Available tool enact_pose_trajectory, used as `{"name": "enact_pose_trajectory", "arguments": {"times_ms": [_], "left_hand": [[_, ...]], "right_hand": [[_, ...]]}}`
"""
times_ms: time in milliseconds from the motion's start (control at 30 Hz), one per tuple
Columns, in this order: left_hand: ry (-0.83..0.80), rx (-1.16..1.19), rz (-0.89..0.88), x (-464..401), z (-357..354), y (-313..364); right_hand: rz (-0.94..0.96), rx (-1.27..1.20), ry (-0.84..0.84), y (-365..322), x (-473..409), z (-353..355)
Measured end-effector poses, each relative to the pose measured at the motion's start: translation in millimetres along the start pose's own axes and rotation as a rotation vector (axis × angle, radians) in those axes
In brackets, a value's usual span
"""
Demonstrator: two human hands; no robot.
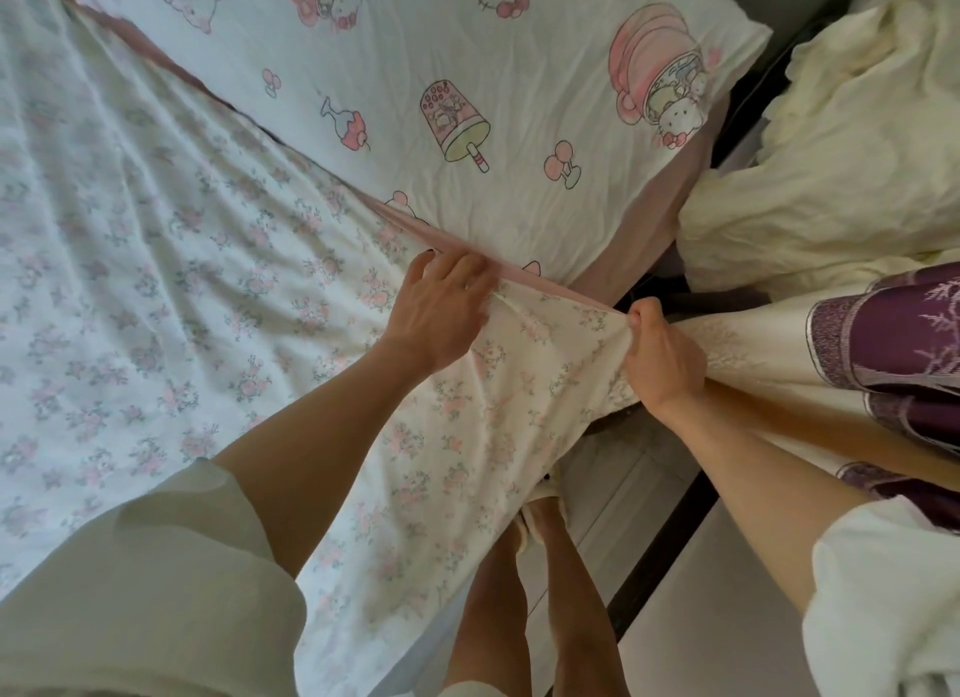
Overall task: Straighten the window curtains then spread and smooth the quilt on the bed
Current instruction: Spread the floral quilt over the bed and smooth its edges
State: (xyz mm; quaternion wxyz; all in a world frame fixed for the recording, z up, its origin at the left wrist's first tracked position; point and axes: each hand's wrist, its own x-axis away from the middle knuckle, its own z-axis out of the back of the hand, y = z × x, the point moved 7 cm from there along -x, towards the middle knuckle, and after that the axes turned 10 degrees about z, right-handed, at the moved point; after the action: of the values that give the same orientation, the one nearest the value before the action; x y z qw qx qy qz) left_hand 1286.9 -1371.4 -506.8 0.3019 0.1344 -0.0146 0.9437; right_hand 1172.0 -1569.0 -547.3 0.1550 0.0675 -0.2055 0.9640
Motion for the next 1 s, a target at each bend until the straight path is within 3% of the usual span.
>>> {"name": "enact_pose_trajectory", "arguments": {"times_ms": [233, 467, 600, 667, 767, 833, 1000], "left_hand": [[0.022, -0.013, -0.002, 0, -7, 3], [-0.099, -0.004, 0.01, -6, -4, 15], [-0.244, -0.055, -0.037, -8, -6, 14], [-0.278, 0.007, -0.062, -8, -2, 13], [-0.292, 0.08, -0.088, -1, 5, 15], [-0.313, 0.106, -0.083, 2, 11, 14], [-0.391, 0.229, -0.117, -2, 36, 6]], "right_hand": [[0.216, 0.093, 0.094, -9, 11, 27], [0.274, 0.087, 0.127, -26, 22, 49], [0.243, 0.066, 0.016, -23, 27, 37], [0.118, 0.003, -0.061, -16, 30, 25], [-0.02, -0.115, -0.048, -21, 34, 19], [0.032, -0.233, -0.053, -41, 32, 13], [0.097, -0.686, -0.409, -99, 29, -22]]}}
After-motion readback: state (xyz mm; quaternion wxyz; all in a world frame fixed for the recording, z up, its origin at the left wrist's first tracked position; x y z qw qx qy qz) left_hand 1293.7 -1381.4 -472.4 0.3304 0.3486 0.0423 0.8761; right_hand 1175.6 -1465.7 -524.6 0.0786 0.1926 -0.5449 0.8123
